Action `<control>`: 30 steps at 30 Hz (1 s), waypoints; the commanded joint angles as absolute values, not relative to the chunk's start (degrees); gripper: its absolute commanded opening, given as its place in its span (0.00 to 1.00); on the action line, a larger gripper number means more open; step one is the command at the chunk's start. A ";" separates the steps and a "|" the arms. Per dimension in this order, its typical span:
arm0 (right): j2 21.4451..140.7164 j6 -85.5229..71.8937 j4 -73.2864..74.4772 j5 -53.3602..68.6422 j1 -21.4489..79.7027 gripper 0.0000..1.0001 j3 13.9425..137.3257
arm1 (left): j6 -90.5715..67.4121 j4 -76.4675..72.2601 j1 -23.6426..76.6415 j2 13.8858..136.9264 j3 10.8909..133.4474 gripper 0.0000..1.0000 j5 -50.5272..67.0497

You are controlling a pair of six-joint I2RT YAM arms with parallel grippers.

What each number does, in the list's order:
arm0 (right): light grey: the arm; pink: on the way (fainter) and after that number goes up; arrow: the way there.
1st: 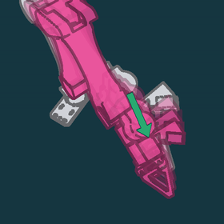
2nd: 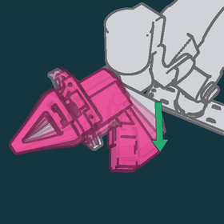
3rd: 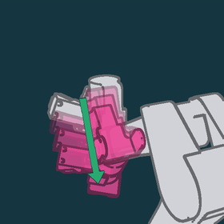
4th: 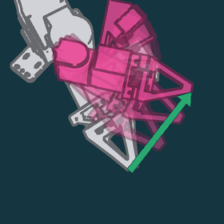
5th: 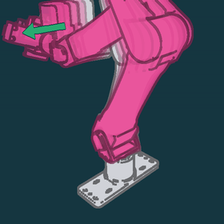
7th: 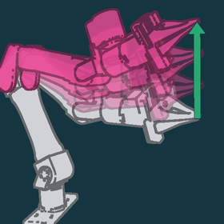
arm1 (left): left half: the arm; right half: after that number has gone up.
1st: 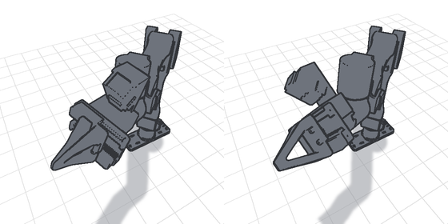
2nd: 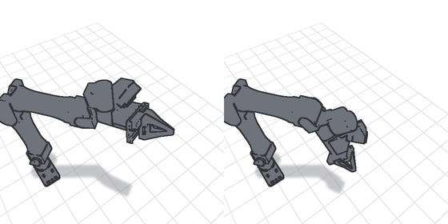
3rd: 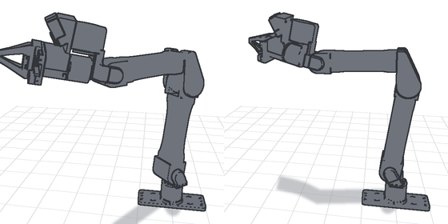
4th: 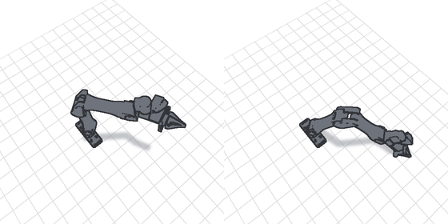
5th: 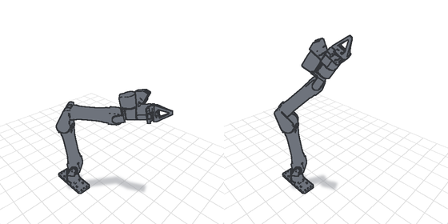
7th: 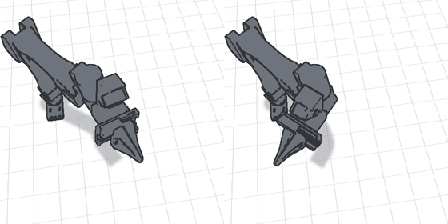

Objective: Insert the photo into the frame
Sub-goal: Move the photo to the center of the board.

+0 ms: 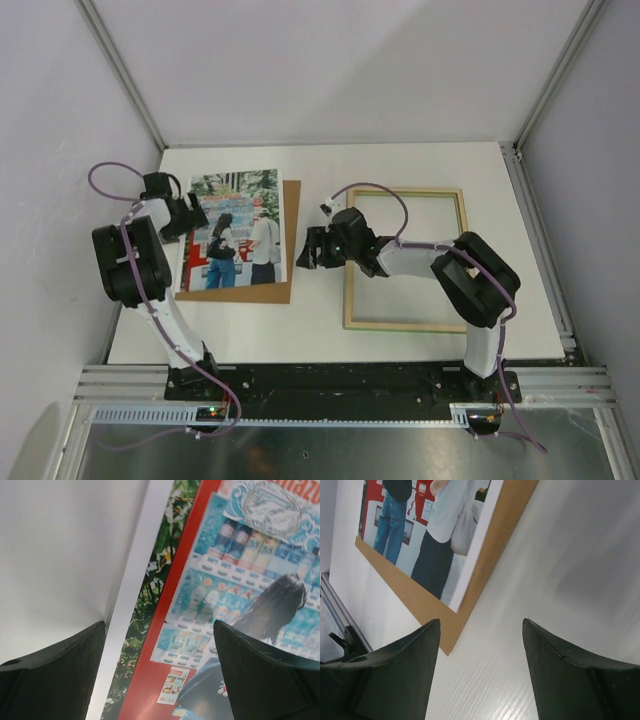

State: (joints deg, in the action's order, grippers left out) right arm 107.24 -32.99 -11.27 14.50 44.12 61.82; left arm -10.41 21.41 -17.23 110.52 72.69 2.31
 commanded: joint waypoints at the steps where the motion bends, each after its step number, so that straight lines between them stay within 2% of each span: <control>1: 110.90 -36.77 -17.68 16.27 43.99 0.71 62.93 | -11.08 25.40 -14.19 109.10 68.36 0.93 8.31; 8: 114.65 -38.82 -18.91 15.92 45.20 0.72 65.07 | -12.46 25.32 -12.80 104.32 65.43 0.93 10.99; 20: 117.02 -39.05 -15.39 9.88 42.62 0.71 68.25 | -14.00 26.16 -12.79 101.14 66.39 0.93 8.50; 30: 123.19 -43.72 -18.49 19.81 40.84 0.70 70.54 | -15.00 26.28 -12.09 103.35 65.69 0.92 9.36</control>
